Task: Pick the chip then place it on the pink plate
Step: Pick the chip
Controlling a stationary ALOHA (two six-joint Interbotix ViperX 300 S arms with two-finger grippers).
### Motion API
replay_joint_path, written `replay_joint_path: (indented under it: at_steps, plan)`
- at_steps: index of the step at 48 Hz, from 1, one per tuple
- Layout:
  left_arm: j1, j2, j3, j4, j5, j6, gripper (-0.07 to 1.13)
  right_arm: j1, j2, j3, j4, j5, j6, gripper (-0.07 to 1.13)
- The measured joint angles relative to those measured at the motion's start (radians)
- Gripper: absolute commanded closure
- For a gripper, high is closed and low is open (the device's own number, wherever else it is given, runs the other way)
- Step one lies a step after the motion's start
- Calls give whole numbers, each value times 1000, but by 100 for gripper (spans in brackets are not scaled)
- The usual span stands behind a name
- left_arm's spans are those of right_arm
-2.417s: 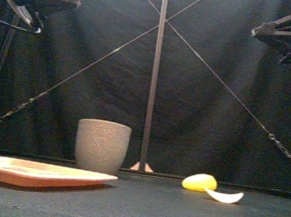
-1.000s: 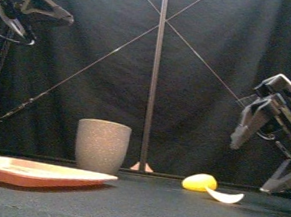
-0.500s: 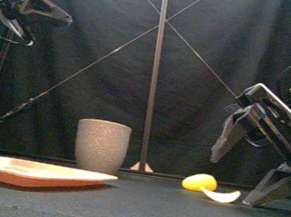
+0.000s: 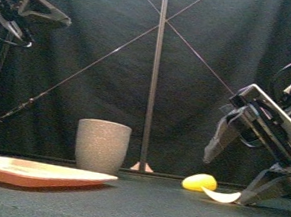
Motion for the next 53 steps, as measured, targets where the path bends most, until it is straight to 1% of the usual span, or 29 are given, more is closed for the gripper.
replay_joint_path:
  at_steps: [22,25,28,42,48,53]
  plan:
    - [0,0,3,0,0,0,106,-23,28,-15,-41,6,0,4]
    - [0,-2,5,0,2,0,106,-25,26,-17,-46,14,0,6]
    - [0,-2,5,0,2,0,106,-28,28,-17,-46,18,0,11]
    - [0,-2,5,0,2,2,106,-41,52,-25,-80,38,-2,57]
    - [0,-2,5,0,2,2,106,-49,52,-37,-109,38,-5,67]
    - [2,-2,5,0,3,2,106,-52,52,-52,-137,38,-3,68]
